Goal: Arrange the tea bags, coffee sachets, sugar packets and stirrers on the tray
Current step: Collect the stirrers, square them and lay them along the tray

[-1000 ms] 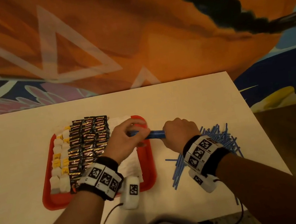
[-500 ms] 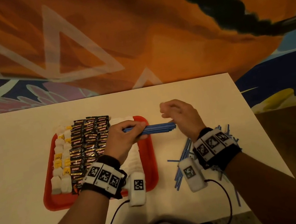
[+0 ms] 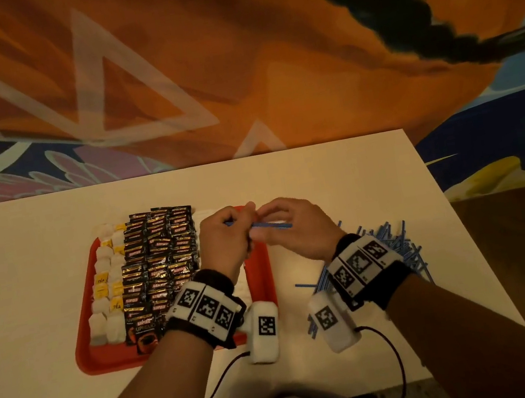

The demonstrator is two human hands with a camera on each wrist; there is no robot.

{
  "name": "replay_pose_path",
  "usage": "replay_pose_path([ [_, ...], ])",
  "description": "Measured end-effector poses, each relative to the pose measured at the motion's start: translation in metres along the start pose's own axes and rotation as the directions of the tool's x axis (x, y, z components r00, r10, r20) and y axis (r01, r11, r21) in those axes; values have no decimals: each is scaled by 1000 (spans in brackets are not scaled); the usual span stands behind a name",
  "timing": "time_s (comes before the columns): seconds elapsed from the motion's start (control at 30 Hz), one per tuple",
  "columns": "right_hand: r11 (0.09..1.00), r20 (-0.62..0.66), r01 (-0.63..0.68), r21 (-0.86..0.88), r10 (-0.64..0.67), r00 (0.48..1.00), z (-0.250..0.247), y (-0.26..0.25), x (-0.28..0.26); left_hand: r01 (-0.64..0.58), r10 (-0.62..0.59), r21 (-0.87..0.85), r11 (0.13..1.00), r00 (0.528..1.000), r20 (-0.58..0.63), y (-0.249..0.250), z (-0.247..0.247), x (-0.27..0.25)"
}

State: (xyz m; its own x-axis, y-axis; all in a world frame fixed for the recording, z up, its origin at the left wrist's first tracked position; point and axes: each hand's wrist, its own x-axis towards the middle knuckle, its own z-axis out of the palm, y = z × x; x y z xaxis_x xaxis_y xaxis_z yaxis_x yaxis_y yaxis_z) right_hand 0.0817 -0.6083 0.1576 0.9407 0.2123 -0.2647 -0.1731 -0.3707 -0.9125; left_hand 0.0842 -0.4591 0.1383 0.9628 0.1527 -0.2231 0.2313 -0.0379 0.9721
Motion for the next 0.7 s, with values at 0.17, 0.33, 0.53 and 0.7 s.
replay_pose_path([
  [0.17,804,231,-124,-582,309,922,-9,2,-1,-123,88,202,972,981,175,4,-7,4],
  [0.33,706,36,-141,-694,229,973,8,15,0,-157,78,364,918,972,223,-5,-8,15],
  [0.53,702,18,-228,-675,325,946,12,36,9,-46,19,278,959,995,98,-22,0,14],
  [0.7,780,-40,-337,-528,373,927,21,55,24,422,-415,-79,903,905,89,-49,5,8],
])
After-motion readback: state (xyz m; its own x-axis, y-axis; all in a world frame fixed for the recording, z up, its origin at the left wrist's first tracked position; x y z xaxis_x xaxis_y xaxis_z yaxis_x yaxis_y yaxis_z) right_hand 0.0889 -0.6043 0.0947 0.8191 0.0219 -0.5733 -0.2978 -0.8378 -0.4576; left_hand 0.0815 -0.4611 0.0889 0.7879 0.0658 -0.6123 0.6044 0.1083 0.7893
